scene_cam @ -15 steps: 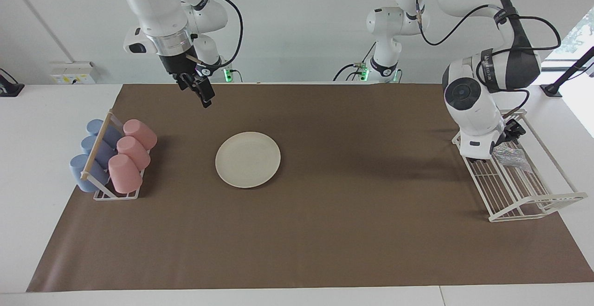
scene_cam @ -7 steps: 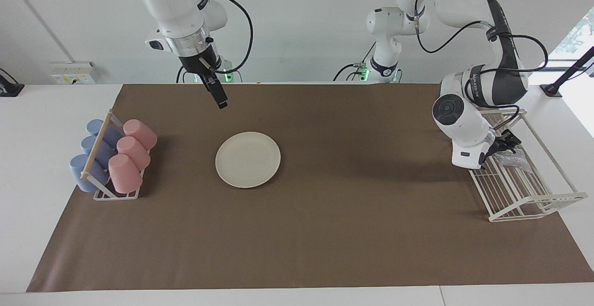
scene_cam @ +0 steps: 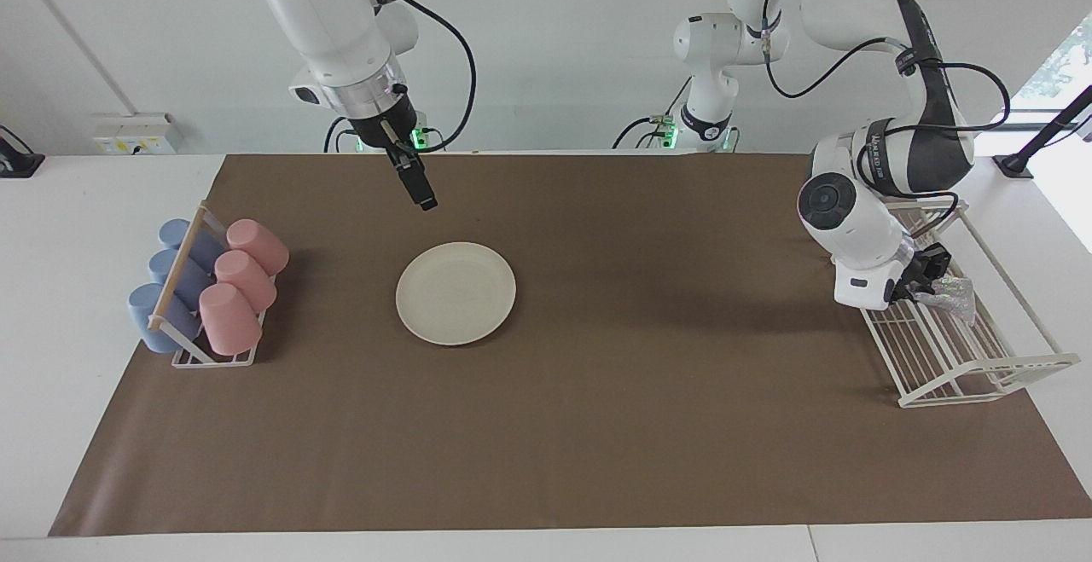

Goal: Wipe plate with sponge

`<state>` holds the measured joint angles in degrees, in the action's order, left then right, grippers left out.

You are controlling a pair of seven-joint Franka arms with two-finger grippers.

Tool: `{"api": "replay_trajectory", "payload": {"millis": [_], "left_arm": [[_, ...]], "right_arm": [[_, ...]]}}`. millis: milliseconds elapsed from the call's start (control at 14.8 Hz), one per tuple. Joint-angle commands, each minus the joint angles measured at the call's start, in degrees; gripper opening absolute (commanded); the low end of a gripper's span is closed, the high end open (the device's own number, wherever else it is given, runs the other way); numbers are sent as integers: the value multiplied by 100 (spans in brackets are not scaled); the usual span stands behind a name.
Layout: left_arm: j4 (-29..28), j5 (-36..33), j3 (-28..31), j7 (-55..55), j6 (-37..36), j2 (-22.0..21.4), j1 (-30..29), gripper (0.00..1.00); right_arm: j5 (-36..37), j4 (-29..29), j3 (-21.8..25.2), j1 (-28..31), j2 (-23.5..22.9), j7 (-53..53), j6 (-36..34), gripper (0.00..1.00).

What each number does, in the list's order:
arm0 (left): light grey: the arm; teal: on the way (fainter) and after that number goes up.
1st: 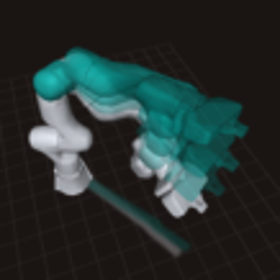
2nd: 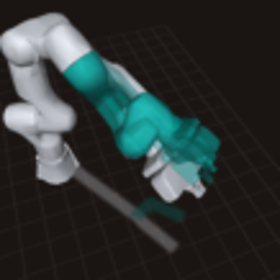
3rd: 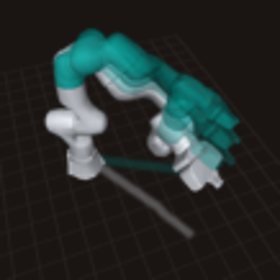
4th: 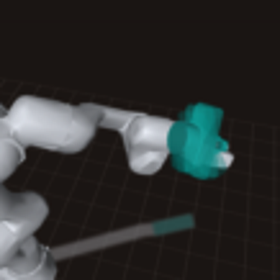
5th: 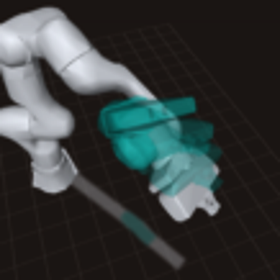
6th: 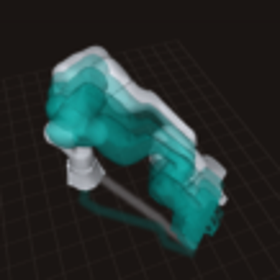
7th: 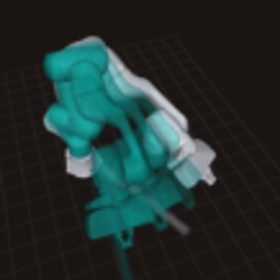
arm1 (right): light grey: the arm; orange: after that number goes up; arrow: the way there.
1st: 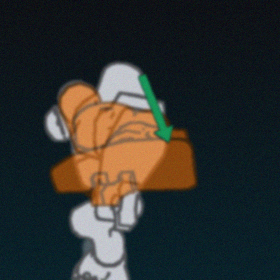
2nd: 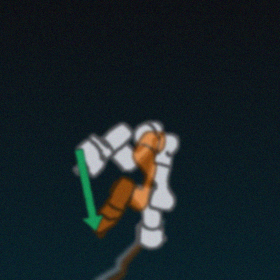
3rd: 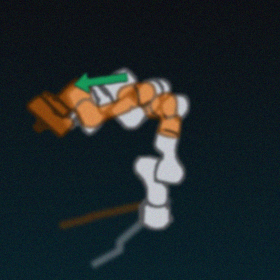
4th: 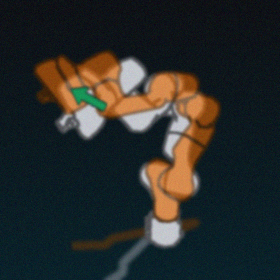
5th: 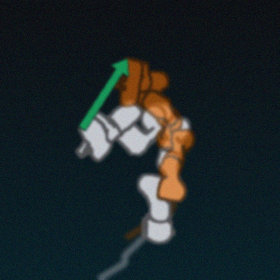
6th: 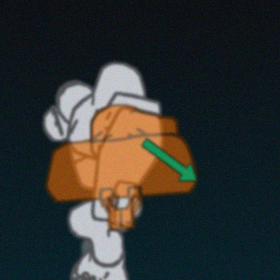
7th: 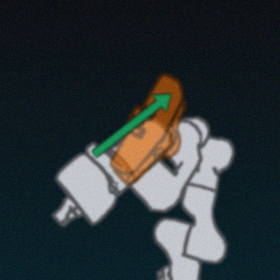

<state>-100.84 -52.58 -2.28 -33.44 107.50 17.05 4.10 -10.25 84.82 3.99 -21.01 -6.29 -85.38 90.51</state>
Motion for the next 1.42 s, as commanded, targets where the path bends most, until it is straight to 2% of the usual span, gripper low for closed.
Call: {"api": "replay_trajectory", "payload": {"millis": [0, 203, 405, 473, 675, 878, 1081, 1216, 1351], "left_arm": [[-102, -121, 26, -23, 130, -115, -15, 0], [55, -112, 26, 39, 60, -115, -15, 0], [520, 37, 9, 581, -385, -167, -6, 0], [739, 325, 0, 758, -580, -176, 3, 0], [1732, 1669, 0, 997, -1501, -124, 29, 0], [2243, 3117, 8, 1006, -2223, -202, -6, 0], [2429, 4980, 53, 988, -2698, -457, -347, 0], [2420, 5764, 61, 988, -2840, -562, -401, 0], [2420, 6782, 70, 954, -2893, -580, -716, 0]], "right_arm": [[-56, -1455, -39, -69, -976, -444, -585, 100], [-21, -2065, -47, -104, -1453, -637, -789, 100], [-3, -2075, -47, -517, -1437, -1252, -728, 100], [14, -2040, -39, -692, -1436, -1297, -701, 100], [14, -1707, -47, -816, -1278, -1613, -490, 100], [23, -1618, -48, -1001, -1234, -1833, -490, 100], [23, -1504, -65, -1019, -1146, -1833, -525, 100], [14, -1504, -56, -1115, -1146, -1877, -499, 100], [23, -1504, -65, -1142, -1138, -2026, -490, 100]]}}
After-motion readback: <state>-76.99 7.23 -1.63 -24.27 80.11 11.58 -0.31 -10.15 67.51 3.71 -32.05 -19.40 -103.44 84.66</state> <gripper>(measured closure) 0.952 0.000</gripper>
